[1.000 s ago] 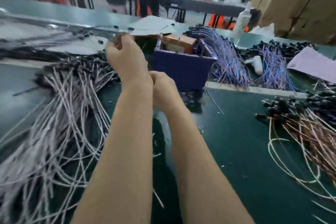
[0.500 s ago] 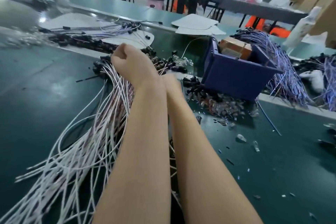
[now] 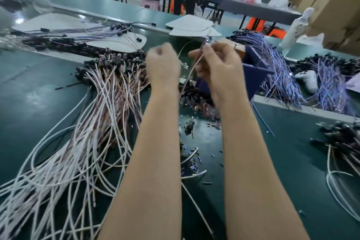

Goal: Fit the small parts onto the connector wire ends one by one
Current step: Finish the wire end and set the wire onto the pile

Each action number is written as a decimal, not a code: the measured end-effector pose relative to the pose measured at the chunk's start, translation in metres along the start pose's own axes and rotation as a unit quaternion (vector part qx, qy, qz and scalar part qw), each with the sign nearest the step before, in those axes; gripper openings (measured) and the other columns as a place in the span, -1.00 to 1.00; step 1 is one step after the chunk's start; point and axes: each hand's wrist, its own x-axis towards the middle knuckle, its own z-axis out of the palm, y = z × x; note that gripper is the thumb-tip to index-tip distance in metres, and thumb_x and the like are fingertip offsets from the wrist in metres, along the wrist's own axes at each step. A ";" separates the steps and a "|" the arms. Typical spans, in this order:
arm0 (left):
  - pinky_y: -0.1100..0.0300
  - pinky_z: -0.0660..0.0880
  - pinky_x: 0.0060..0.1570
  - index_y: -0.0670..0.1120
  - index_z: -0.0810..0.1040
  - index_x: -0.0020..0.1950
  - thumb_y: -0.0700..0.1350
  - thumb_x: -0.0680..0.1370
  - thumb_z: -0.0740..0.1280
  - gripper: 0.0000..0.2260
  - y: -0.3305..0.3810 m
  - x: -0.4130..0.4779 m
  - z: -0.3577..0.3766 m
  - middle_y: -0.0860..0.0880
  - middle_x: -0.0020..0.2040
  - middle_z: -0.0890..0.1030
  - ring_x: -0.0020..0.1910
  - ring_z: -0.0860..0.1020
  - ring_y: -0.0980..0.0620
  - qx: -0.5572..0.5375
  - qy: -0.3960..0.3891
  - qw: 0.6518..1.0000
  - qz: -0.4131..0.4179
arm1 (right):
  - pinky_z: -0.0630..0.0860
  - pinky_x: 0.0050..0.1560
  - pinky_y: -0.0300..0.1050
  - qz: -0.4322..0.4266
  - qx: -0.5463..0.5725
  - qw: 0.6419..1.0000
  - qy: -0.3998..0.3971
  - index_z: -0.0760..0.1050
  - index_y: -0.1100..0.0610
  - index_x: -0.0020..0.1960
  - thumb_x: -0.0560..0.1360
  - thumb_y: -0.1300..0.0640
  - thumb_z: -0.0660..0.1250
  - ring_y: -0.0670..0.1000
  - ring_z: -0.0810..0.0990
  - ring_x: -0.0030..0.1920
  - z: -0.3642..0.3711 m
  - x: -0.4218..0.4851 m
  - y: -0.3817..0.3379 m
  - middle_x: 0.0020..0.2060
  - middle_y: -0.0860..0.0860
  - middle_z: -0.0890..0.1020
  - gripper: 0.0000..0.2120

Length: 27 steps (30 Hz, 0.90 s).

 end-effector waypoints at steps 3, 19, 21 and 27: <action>0.22 0.52 -0.27 -0.11 0.49 -0.13 -0.03 0.66 0.07 -0.70 0.004 -0.027 0.033 -0.06 -0.15 0.63 -0.28 0.59 0.05 0.089 -0.231 0.969 0.005 | 0.53 -0.24 -0.17 -0.081 0.023 0.990 0.111 0.42 0.15 -0.07 0.56 0.28 0.26 -0.05 0.56 -0.33 -0.036 0.002 -0.015 -0.28 0.04 0.64 -0.93; 0.46 0.37 -0.44 -0.07 0.57 -0.13 -0.14 0.57 0.32 -0.90 -0.038 -0.046 0.076 0.09 -0.34 0.60 -0.52 0.43 0.32 0.213 -0.339 0.910 0.108 | 0.51 -0.38 -0.36 0.077 0.103 0.979 0.159 0.46 0.17 -0.24 0.55 0.31 0.29 -0.14 0.52 -0.45 -0.123 -0.005 -0.002 -0.47 -0.02 0.58 -0.80; 0.48 0.36 -0.48 -0.08 0.58 -0.15 -0.14 0.57 0.32 -0.89 -0.043 -0.043 0.073 0.09 -0.35 0.59 -0.47 0.44 0.27 0.239 -0.336 0.906 0.098 | 0.53 -0.36 -0.33 0.072 0.110 0.976 0.173 0.44 0.15 -0.23 0.57 0.29 0.26 -0.13 0.53 -0.43 -0.124 -0.003 0.003 -0.41 0.02 0.58 -0.80; 0.27 0.45 -0.24 -0.07 0.57 -0.12 -0.15 0.57 0.32 -0.91 -0.049 -0.043 0.077 0.06 -0.31 0.58 -0.34 0.48 0.16 0.250 -0.334 0.904 0.096 | 0.52 -0.37 -0.30 0.109 -0.006 0.986 0.128 0.47 0.16 -0.23 0.54 0.22 0.33 -0.10 0.50 -0.42 -0.123 -0.004 0.016 -0.41 0.01 0.56 -0.83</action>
